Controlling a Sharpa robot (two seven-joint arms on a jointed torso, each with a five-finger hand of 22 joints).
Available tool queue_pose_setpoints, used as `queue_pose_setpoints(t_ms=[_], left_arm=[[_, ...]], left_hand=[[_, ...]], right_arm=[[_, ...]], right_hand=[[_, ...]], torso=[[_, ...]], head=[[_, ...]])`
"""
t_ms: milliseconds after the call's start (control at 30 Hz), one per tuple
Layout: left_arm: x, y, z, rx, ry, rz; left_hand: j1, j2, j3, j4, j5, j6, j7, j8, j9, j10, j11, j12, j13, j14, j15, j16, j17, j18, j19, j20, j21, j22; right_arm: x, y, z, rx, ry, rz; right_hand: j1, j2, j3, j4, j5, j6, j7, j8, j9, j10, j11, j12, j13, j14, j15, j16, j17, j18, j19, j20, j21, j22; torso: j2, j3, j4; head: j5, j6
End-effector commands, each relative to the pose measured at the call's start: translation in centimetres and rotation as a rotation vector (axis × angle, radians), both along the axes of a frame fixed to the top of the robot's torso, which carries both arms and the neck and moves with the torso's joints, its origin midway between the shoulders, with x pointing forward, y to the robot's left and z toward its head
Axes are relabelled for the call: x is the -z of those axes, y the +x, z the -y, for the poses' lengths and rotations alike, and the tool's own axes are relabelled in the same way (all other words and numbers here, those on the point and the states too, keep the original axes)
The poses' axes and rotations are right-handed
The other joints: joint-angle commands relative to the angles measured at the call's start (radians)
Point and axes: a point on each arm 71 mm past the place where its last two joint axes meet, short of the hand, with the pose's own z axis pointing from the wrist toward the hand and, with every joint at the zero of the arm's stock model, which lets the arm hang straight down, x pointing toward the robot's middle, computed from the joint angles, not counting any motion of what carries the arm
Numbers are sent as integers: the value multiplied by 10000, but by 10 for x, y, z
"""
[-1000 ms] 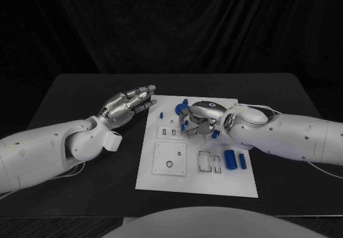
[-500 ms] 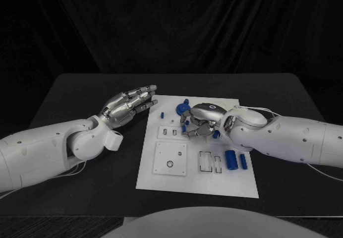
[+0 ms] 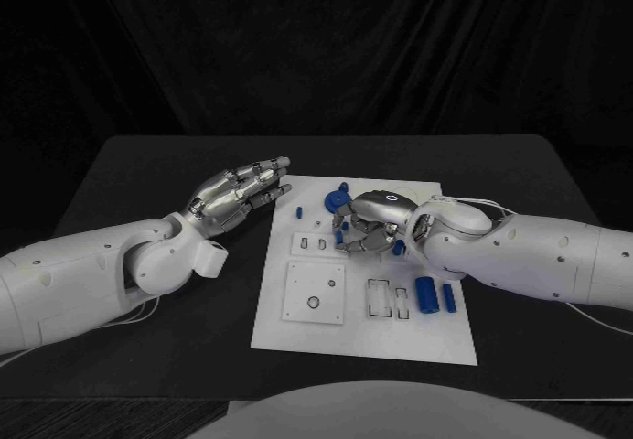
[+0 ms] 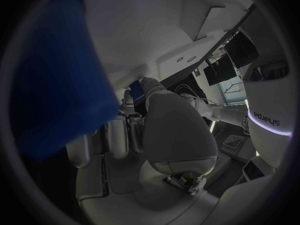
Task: Assemble the parts on the task board
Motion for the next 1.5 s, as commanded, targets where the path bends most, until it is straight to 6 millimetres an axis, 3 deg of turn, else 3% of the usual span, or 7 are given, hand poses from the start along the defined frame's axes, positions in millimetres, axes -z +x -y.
queue_pose_setpoints(t_ms=[33, 100, 433, 833, 933, 1200, 1500], left_arm=[[-1, -1, 2, 95, -160, 32], [-1, -1, 2, 95, -158, 30], [-1, 0, 2, 103, -155, 25], [0, 0, 1, 88, -134, 18], [0, 0, 0, 65, -127, 23], [-1, 0, -2, -16, -113, 48], [-1, 0, -3, -54, -182, 131]], left_hand=[[-65, 4, 47, -13, 9, 45, 192, 59, 11, 4, 33, 25, 11, 15, 67, -37, -9, 150, 3, 73, 53, 8], [-65, 4, 47, -13, 9, 45, 192, 59, 11, 4, 33, 25, 11, 15, 67, -37, -9, 150, 3, 73, 53, 8], [-65, 4, 47, -13, 9, 45, 192, 59, 11, 4, 33, 25, 11, 15, 67, -37, -9, 150, 3, 73, 53, 8], [-77, 5, 72, -9, 0, 24, 195, 53, 7, -5, 36, 17, 8, 15, 70, -37, -9, 150, 1, 76, 52, 7], [-77, 5, 72, -9, 0, 24, 195, 53, 7, -5, 36, 17, 8, 15, 70, -37, -9, 150, 1, 76, 52, 7], [-85, -12, 83, -12, -9, 27, 194, 57, 7, -3, 36, 21, 9, 15, 68, -37, -9, 151, 8, 77, 57, 11], [-115, -210, 77, -84, -76, 8, 188, 64, 6, 1, 27, 31, 12, 15, 60, -37, -9, 162, 24, 88, 69, 19]], right_arm=[[2, 0, 0, 71, -95, -21], [2, 0, 0, 65, -105, -34], [3, 1, 1, 129, -175, -82], [2, 1, 4, 136, -108, 6], [1, 1, 6, 153, 8, 156], [-12, -2, 14, 112, 797, 1125], [-49, -3, 30, -135, 1948, 2532]], right_hand=[[-90, -8, -31, -37, -138, -4, 15, -131, -49, 1077, 71, 26, 2634, 664, 90, -66, 993, 112, 668, 63, -43, 2379], [-112, -17, -52, -41, -275, -29, 24, -189, -77, 1077, 69, 26, 2634, 661, 90, -71, 982, 113, 666, 64, -49, 2377], [-407, -27, -448, -56, -2473, -205, 27, -700, -272, 1077, 2, 26, 2634, 644, 37, -98, 911, 128, 643, 23, -112, 2361], [-632, -203, -695, 151, -3544, -553, 29, -1124, -477, 1077, -11, 26, 2634, 635, 27, -105, 882, 135, 631, 11, -151, 2352], [-907, -401, -784, 216, -4201, -913, 29, -1406, -646, 1077, -20, 26, 2634, 637, 23, -98, 887, 135, 633, 2, -154, 2354], [-1439, -1057, -1268, 280, -4274, -1825, -13, -2059, -1114, 1077, -53, 26, 2634, 643, -13, -77, 923, 131, 639, -32, -147, 2359], [-1968, -1333, -2586, 311, -4232, -2045, -129, -2266, -1453, 1077, -145, 26, 2634, 668, -87, -29, 1023, 125, 652, -96, -124, 2368]], torso=[[-8, -8, 0], [-12, -7, 0], [-15, -3, 4], [3, -4, 1], [6, -1, 3], [1, 2, -5], [-3, 9, -19]], head=[[9, 0], [5, 0], [-9, 0], [27, 0], [35, 0], [74, 0], [70, 0]])
